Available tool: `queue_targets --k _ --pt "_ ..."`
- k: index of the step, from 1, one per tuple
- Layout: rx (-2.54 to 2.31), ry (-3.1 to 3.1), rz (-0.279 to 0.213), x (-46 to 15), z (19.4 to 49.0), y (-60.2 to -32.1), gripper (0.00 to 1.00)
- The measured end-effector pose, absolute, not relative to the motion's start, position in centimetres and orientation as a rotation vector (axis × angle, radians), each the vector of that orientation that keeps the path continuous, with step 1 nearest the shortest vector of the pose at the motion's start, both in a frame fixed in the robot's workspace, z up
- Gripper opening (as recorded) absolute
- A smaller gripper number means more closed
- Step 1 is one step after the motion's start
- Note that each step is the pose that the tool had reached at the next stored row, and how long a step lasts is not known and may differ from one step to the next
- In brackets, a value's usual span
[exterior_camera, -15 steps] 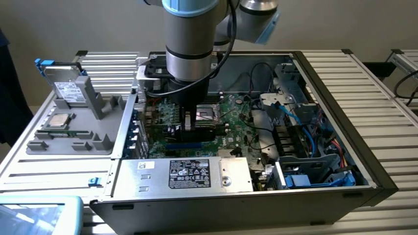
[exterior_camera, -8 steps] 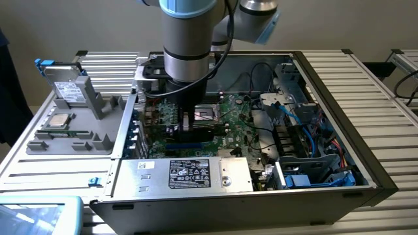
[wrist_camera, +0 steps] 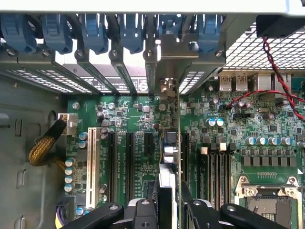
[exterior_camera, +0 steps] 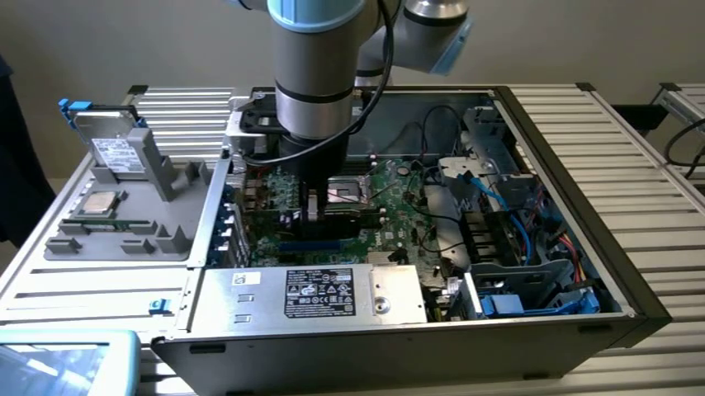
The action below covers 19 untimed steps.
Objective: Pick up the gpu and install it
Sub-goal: 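Insert the gpu into the slot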
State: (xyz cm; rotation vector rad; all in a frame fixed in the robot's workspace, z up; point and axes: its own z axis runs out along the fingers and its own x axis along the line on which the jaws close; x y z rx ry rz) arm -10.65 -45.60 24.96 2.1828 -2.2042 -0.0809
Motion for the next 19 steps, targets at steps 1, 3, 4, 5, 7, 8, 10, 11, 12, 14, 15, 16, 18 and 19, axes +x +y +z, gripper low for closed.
queue_targets --k 1,3,4,5,7,8,10,11,12,14,15,16,18,19 --pt "2.183 -2.205 -0.082 -10.65 24.94 -45.59 0.29" --pt "2.183 -2.206 -0.083 -10.65 24.92 -45.6 0.29" --pt "2.182 -2.206 -0.084 -10.66 24.91 -45.6 0.29" --pt "2.182 -2.206 -0.084 -10.67 24.9 -45.6 0.29" --pt "2.182 -2.206 -0.084 -10.67 24.9 -45.6 0.29" --pt "2.181 -2.206 -0.085 -10.68 24.89 -45.6 0.29" --pt "2.181 -2.205 -0.084 -10.69 24.81 -45.6 0.29" --pt "2.18 -2.205 -0.082 -10.7 24.77 -45.6 0.29" --pt "2.179 -2.204 -0.08 -10.7 24.73 -45.6 0.29" --pt "2.178 -2.202 -0.078 -10.7 24.7 -45.6 0.29" --pt "2.178 -2.202 -0.078 -10.7 24.7 -45.6 0.29" --pt "2.177 -2.202 -0.078 -10.7 24.7 -45.6 0.29" --pt "2.177 -2.202 -0.078 -10.71 24.69 -45.6 0.29" --pt "2.177 -2.201 -0.077 -10.7 24.68 -45.6 0.29"
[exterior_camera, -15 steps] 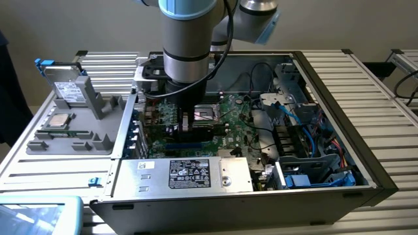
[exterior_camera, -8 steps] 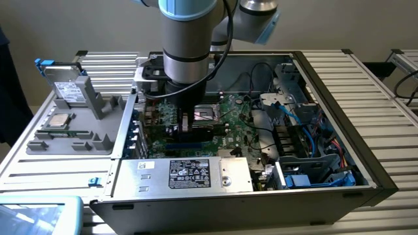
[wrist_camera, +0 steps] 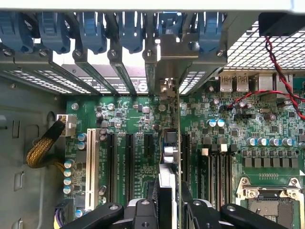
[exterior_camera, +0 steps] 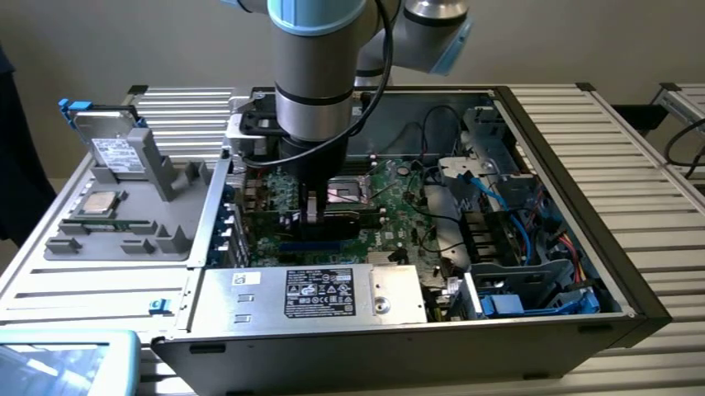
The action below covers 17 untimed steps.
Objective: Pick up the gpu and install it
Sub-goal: 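Insert the gpu into the slot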
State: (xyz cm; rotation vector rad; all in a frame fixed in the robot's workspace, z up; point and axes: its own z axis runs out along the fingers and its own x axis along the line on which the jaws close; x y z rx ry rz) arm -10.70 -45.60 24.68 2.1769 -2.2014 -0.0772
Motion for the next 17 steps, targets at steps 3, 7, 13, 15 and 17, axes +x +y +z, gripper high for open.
queue_targets --k 3,7,13,15,17 --pt "2.177 -2.201 -0.077 -10.71 24.68 -45.6 0.29" --pt "2.175 -2.201 -0.079 -10.72 24.67 -45.6 0.29" --pt "2.17 -2.197 -0.078 -10.7 24.65 -45.6 0.29" --pt "2.169 -2.196 -0.076 -10.71 24.65 -45.6 0.29" --pt "2.169 -2.196 -0.076 -10.71 24.65 -45.6 0.29"
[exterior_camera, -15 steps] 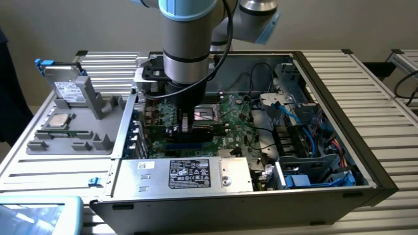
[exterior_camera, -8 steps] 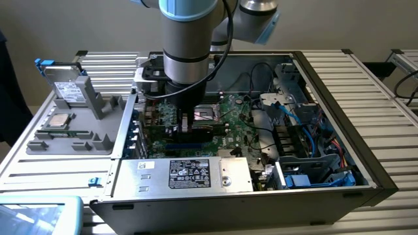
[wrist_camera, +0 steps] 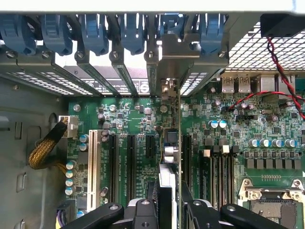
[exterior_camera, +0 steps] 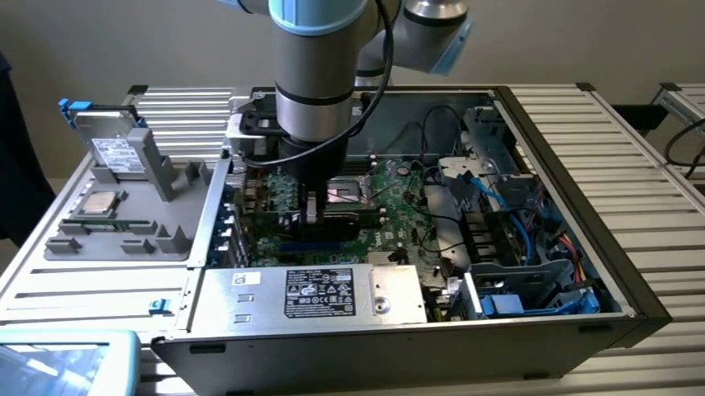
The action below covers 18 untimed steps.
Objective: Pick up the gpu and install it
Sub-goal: 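Insert the gpu into the slot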
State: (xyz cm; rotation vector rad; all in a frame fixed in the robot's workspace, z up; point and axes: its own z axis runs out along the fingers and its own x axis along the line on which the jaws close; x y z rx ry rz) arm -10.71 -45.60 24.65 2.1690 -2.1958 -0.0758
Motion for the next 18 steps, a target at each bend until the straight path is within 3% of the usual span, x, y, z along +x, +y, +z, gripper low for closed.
queue_targets --k 18 --pt "2.167 -2.195 -0.071 -10.72 24.39 -45.6 0.29"
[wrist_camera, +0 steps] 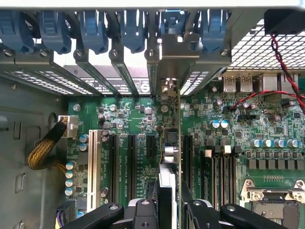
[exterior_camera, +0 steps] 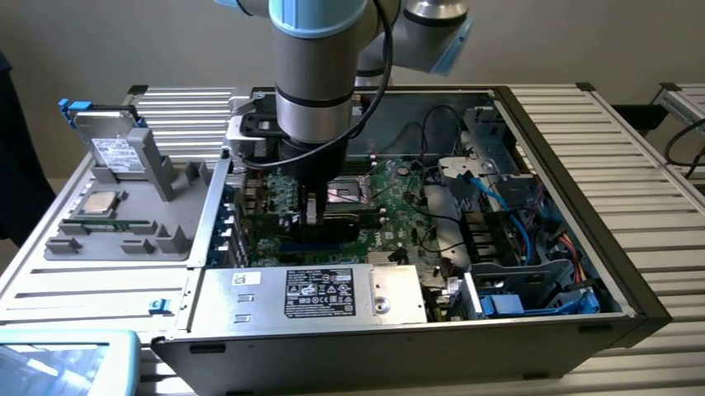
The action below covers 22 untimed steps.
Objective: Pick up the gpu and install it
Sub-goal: 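Insert the gpu into the slot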
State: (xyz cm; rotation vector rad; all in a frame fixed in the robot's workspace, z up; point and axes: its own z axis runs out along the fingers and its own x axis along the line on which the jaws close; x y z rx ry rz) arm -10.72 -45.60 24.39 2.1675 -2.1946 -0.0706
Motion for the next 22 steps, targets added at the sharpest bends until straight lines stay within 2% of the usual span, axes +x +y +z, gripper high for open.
queue_targets --k 22 --pt "2.17 -2.193 -0.067 -10.78 24.3 -45.61 0.29"
